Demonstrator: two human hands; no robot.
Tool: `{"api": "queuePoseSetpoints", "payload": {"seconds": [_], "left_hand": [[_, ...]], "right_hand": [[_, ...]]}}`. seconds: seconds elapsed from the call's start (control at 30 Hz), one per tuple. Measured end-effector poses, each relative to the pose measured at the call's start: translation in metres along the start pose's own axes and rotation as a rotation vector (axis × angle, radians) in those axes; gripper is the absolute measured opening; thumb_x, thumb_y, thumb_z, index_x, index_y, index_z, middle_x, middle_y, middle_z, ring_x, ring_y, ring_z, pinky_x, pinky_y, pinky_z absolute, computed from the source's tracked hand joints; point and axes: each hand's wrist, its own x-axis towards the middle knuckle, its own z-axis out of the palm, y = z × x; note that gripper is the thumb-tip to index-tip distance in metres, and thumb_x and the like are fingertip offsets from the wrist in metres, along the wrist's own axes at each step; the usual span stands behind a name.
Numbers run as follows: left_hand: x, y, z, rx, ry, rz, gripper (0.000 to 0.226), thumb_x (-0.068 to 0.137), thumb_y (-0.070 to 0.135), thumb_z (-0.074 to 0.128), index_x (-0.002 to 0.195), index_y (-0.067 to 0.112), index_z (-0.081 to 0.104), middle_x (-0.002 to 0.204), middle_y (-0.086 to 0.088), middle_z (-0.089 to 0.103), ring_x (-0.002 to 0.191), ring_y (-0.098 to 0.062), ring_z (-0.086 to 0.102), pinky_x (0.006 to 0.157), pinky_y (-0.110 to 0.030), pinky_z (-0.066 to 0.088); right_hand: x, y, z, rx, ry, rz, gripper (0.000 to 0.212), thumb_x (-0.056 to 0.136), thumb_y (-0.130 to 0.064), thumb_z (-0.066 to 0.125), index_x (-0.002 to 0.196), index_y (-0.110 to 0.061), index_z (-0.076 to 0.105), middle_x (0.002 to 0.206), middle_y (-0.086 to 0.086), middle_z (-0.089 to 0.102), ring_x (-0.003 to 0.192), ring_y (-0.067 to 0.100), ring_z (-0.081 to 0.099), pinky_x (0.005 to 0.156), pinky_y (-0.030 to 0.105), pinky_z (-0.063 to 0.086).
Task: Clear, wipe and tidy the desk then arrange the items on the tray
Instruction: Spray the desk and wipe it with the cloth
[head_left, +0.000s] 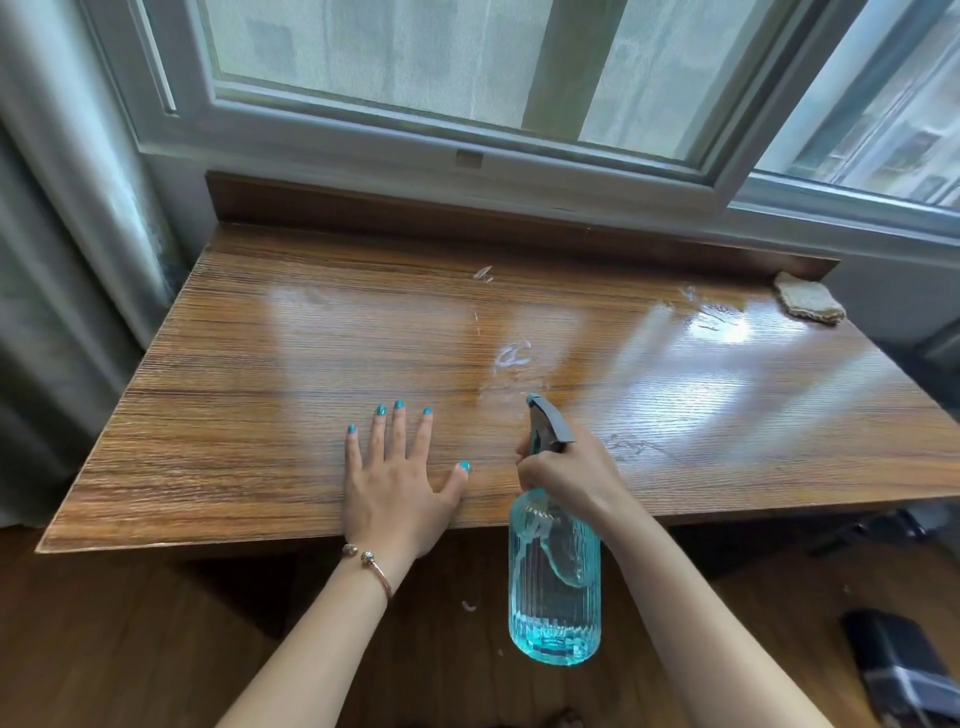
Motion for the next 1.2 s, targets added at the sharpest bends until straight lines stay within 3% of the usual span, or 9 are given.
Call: {"api": "queuePoseSetpoints", "payload": {"seconds": [0.07,0.3,0.5,0.7,0.9,1.07,1.2], "left_hand": [[0.000,0.000,0.000,0.003,0.001,0.005,0.082,0.084,0.073,0.002,0.154,0.030,0.001,0.162,-0.005,0.000,0.149,-0.023,-0.006,0.116,-0.047,-0.013],[0.000,0.000,-0.001,-0.008,-0.020,0.010,0.082,0.084,0.072,0.002,0.154,0.029,0.002,0.162,-0.006,-0.001,0.149,-0.024,-0.006,0.117,-0.048,-0.009],[-0.001,-0.001,-0.004,0.000,-0.033,0.016,0.081,0.086,0.072,0.006,0.154,0.028,0.002,0.162,-0.007,-0.002,0.149,-0.025,-0.006,0.117,-0.048,-0.007],[-0.001,0.000,-0.006,0.002,-0.045,0.028,0.079,0.088,0.071,0.007,0.154,0.028,-0.002,0.162,-0.007,-0.005,0.149,-0.026,-0.008,0.119,-0.049,-0.003],[-0.001,0.002,-0.007,0.021,-0.061,0.030,0.079,0.090,0.070,0.007,0.154,0.026,-0.004,0.162,-0.009,-0.005,0.149,-0.027,-0.008,0.119,-0.050,-0.002],[-0.001,0.001,-0.009,0.013,-0.064,0.039,0.078,0.090,0.070,0.008,0.154,0.026,-0.003,0.162,-0.009,-0.005,0.149,-0.027,-0.007,0.120,-0.049,0.000],[-0.001,0.001,-0.008,0.014,-0.067,0.041,0.078,0.090,0.069,0.007,0.154,0.026,-0.003,0.162,-0.009,-0.005,0.149,-0.027,-0.007,0.120,-0.049,0.000]], "right_hand": [[0.000,0.000,0.001,-0.012,-0.015,-0.011,0.031,0.052,-0.026,0.063,0.084,-0.029,0.063,0.086,-0.007,0.068,0.083,0.016,0.063,0.078,0.040,0.054],[-0.005,0.007,0.007,-0.021,-0.023,0.032,0.008,0.056,-0.019,0.060,0.063,-0.017,0.059,0.065,0.001,0.062,0.066,0.022,0.060,0.066,0.041,0.052],[-0.020,0.024,0.015,-0.012,-0.004,0.010,0.029,0.059,-0.025,0.064,0.087,-0.030,0.058,0.090,-0.011,0.067,0.089,0.015,0.064,0.081,0.044,0.054],[-0.042,0.053,0.013,0.155,0.086,0.185,0.009,0.061,-0.014,0.063,0.066,-0.020,0.059,0.074,0.004,0.069,0.076,0.026,0.072,0.081,0.054,0.056],[-0.059,0.067,0.011,0.140,0.101,0.212,0.024,0.060,-0.019,0.066,0.083,-0.027,0.063,0.090,-0.002,0.070,0.082,0.023,0.070,0.084,0.050,0.055],[-0.061,0.076,0.009,0.184,0.131,0.273,0.006,0.064,-0.011,0.065,0.067,-0.016,0.064,0.075,0.008,0.070,0.075,0.025,0.072,0.080,0.054,0.057],[-0.063,0.075,0.009,0.149,0.109,0.239,0.019,0.063,-0.015,0.066,0.079,-0.025,0.065,0.086,0.000,0.070,0.081,0.024,0.070,0.084,0.050,0.056]]}}
